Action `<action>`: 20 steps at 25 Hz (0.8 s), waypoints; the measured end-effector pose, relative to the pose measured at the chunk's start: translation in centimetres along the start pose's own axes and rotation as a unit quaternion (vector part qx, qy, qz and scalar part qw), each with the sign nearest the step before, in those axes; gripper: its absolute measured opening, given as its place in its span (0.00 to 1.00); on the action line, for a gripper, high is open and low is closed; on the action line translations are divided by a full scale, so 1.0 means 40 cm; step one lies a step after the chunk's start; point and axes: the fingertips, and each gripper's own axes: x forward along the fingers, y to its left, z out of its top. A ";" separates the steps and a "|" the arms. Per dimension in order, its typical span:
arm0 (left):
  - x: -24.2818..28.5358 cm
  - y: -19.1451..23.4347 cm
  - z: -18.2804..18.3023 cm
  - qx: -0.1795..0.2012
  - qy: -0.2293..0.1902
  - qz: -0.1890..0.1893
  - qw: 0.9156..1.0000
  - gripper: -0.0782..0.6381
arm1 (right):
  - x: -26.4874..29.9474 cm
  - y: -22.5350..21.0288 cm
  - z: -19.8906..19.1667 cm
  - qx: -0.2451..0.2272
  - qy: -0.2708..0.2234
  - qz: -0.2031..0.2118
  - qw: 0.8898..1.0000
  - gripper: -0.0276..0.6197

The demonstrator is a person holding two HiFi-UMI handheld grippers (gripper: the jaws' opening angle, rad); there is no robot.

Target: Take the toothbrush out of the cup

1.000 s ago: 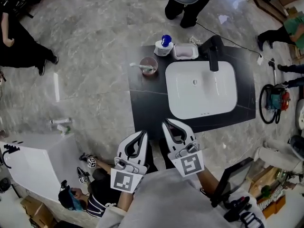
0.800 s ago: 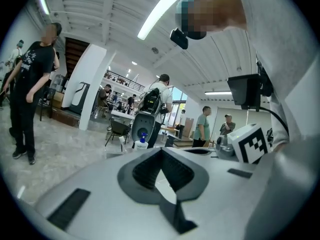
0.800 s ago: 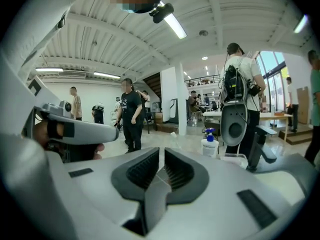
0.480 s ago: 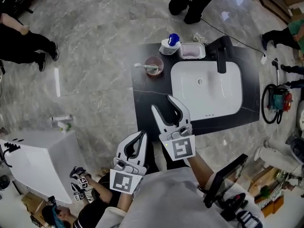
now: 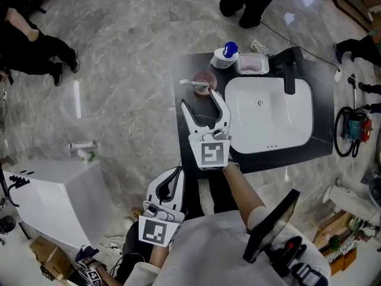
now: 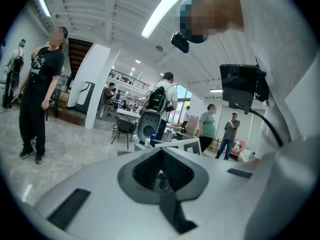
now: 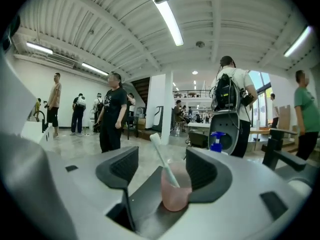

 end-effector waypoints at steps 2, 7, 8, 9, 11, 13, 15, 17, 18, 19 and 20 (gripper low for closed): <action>-0.007 0.009 0.002 0.000 0.001 0.005 1.000 0.11 | 0.023 -0.005 -0.022 0.029 0.009 -0.018 0.999 0.49; -0.025 0.028 0.007 0.014 -0.006 0.010 1.000 0.11 | 0.065 -0.010 -0.042 0.032 0.017 -0.042 0.998 0.49; -0.029 0.031 0.014 0.026 -0.014 0.006 1.000 0.11 | 0.069 -0.011 -0.044 0.026 0.019 -0.048 0.998 0.49; -0.033 0.035 0.017 0.031 -0.017 0.005 0.999 0.12 | 0.072 -0.013 -0.046 0.019 0.021 -0.056 0.998 0.49; -0.041 0.047 0.012 0.025 -0.012 0.013 1.000 0.11 | 0.079 -0.013 -0.051 0.003 0.027 -0.066 0.997 0.49; -0.048 0.057 0.015 0.032 -0.016 0.015 0.999 0.11 | 0.086 -0.011 -0.055 -0.015 0.033 -0.073 0.997 0.48; -0.054 0.065 0.016 0.035 -0.018 0.018 0.999 0.12 | 0.091 -0.011 -0.061 -0.022 0.039 -0.080 0.996 0.48; -0.062 0.074 0.012 0.032 -0.016 0.023 0.999 0.11 | 0.095 -0.013 -0.065 -0.025 0.044 -0.087 0.995 0.42; -0.066 0.079 0.011 0.031 -0.016 0.026 0.999 0.11 | 0.098 -0.013 -0.065 -0.027 0.046 -0.089 0.995 0.39; -0.068 0.083 0.011 0.030 -0.016 0.027 0.999 0.11 | 0.101 -0.013 -0.065 -0.030 0.047 -0.092 0.994 0.39; -0.071 0.086 0.011 0.029 -0.017 0.028 0.999 0.11 | 0.103 -0.014 -0.064 -0.034 0.048 -0.096 0.994 0.36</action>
